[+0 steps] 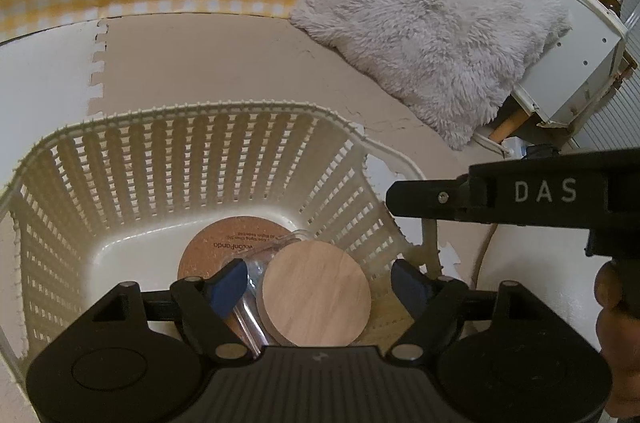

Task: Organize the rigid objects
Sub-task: 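Open the left tool and withdraw it from the basket, then move the left tool to the round tape-measure on the mat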

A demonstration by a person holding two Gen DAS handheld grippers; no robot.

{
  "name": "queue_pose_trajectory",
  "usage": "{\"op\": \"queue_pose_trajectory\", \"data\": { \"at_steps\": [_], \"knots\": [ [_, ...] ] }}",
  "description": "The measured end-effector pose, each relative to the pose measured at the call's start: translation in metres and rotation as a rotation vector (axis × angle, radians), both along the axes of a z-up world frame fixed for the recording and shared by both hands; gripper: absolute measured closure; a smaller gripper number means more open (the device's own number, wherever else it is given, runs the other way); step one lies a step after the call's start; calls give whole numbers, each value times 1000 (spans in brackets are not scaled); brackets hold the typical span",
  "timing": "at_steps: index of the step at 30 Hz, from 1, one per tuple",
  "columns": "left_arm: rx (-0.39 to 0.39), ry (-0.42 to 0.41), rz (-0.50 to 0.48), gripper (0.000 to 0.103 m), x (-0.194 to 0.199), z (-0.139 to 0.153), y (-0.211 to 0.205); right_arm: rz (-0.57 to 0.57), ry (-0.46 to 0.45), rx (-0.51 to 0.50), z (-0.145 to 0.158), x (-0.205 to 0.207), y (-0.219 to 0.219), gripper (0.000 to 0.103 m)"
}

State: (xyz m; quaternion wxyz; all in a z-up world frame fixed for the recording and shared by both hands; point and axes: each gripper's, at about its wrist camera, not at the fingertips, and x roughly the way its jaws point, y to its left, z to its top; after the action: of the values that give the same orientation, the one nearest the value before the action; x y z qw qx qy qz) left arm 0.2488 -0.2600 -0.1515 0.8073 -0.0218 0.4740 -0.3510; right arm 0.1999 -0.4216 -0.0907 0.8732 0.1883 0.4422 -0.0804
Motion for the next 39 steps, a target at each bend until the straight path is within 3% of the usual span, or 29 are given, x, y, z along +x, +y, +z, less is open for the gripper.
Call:
{"op": "queue_pose_trajectory", "data": {
  "at_steps": [18,29,39],
  "knots": [
    [15,-81,-26,14,-19,42,16,-2,0,3,1,1,1,97],
    [32,-140,-69,1,-45,74,30,0,-2,10,0,1,-2,97],
    [31,-179,-66,0,-66,95,61,4,-6,3,0,0,0,97]
  ]
}}
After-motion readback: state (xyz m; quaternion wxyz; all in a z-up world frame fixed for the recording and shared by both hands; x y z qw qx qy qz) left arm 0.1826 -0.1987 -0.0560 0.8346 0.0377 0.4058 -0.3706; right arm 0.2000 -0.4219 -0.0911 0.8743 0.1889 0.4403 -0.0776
